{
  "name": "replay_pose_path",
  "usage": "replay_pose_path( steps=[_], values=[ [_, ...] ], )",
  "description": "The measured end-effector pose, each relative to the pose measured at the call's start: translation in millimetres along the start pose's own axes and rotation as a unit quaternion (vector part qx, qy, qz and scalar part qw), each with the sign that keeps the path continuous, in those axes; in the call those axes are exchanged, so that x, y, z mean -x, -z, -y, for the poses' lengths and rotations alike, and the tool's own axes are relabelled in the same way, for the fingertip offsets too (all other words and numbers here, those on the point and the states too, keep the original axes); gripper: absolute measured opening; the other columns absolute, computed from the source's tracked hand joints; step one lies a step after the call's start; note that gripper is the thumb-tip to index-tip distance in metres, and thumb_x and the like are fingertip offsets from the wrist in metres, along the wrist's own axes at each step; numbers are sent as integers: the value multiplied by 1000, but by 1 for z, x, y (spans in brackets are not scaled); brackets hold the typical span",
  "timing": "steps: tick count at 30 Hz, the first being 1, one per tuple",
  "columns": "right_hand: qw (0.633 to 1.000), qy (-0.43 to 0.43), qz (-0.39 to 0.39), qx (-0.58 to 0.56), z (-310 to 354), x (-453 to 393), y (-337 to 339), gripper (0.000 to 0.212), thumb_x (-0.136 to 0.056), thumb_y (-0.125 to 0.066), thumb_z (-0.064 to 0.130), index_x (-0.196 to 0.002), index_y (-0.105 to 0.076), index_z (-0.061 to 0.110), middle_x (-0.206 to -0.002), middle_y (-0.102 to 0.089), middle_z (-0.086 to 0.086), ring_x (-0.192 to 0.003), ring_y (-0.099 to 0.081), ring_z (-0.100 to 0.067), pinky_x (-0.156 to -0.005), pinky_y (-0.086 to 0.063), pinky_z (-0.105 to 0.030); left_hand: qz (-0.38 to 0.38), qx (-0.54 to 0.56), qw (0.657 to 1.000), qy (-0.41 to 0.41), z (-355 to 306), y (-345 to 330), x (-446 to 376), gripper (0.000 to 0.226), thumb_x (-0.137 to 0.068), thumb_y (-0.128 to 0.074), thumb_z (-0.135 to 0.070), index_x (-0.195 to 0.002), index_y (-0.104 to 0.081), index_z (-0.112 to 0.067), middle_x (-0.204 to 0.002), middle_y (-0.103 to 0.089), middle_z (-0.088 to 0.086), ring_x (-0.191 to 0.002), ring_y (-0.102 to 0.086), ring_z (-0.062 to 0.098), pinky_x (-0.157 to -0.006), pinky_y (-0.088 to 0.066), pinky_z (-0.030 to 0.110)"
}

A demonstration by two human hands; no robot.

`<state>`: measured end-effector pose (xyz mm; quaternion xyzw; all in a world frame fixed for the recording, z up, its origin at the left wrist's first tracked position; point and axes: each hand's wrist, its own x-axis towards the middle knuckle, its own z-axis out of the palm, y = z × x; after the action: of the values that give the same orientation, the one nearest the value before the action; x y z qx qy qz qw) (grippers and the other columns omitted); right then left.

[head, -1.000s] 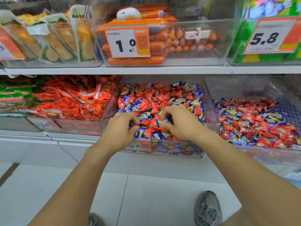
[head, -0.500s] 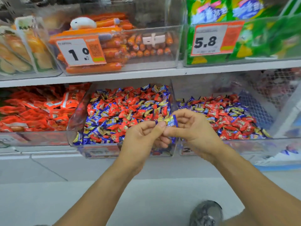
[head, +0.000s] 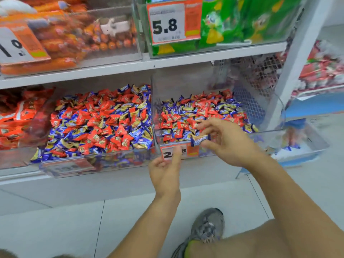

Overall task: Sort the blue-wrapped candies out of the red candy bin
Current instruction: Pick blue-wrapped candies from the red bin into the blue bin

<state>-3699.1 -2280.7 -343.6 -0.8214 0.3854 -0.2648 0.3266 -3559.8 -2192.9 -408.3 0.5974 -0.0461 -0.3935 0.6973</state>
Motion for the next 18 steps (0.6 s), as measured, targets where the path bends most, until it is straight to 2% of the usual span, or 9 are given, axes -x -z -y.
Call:
replay_pose_path(
  steps=[2,4,7,10,12,13,14,16,18],
  values=[
    [999,11,-2,36,0,-1,-1,28,-81,-76,8,-96,-68,30,-82,-67,9,-68,-57,-2,-65,-41,-13,6,-24,999,-27,1,4,3,39,-80,-79,-21,-105,-61,2,-80,-68,10,-63,-57,17,-66,-51,33],
    [998,15,3,56,1,-2,1,20,-82,-75,12,-93,-73,28,-72,-63,9,-63,-53,0,-62,-37,-8,17,-94,994,-58,3,13,6,21,-87,-73,-25,-95,-67,-7,-69,-68,4,-56,-56,12,-69,-53,37],
    [998,3,10,59,0,-4,2,17,-86,-73,15,-98,-76,26,-77,-63,11,-66,-54,0,-62,-37,-9,39,-138,988,-61,2,21,11,12,-92,-66,-24,-90,-67,-12,-60,-65,2,-55,-59,12,-78,-55,43],
    [999,-12,-6,32,5,-4,4,19,-91,-68,16,-106,-74,25,-80,-62,14,-67,-61,-1,-65,-45,-15,43,-159,986,-10,-1,28,7,19,-91,-68,-17,-105,-60,-7,-67,-68,6,-63,-64,17,-81,-54,43],
    [999,-26,-45,0,9,-5,5,18,-93,-64,13,-108,-69,22,-82,-59,15,-64,-65,-4,-64,-51,-19,33,-194,980,-16,-7,34,7,26,-88,-69,-6,-107,-52,-14,-82,-65,9,-70,-60,18,-77,-51,38],
    [997,-29,-70,-2,9,-8,6,16,-93,-63,11,-105,-68,21,-84,-58,13,-62,-63,-2,-61,-49,-14,20,-232,969,-82,-12,36,9,31,-86,-68,-2,-103,-50,-21,-89,-62,7,-72,-58,17,-75,-49,35],
    [995,-30,-92,11,9,-12,7,16,-92,-62,10,-102,-67,22,-87,-57,9,-62,-60,0,-59,-44,-8,17,-266,946,-181,-21,38,13,34,-84,-66,1,-100,-49,-24,-93,-59,5,-74,-57,16,-73,-47,31],
    [992,-35,-108,60,2,-26,9,19,-90,-62,9,-96,-70,25,-96,-53,2,-69,-56,-3,-63,-38,-6,61,-303,876,-371,-46,30,19,25,-83,-62,1,-95,-55,-20,-89,-58,1,-77,-56,8,-71,-43,17],
    [990,-52,-81,98,-8,-40,12,22,-89,-61,7,-96,-75,22,-101,-56,-1,-75,-54,-8,-64,-35,-7,151,-363,793,-465,-72,11,16,15,-83,-58,-1,-90,-60,-14,-85,-59,-3,-76,-54,2,-69,-38,8]
  ],
)
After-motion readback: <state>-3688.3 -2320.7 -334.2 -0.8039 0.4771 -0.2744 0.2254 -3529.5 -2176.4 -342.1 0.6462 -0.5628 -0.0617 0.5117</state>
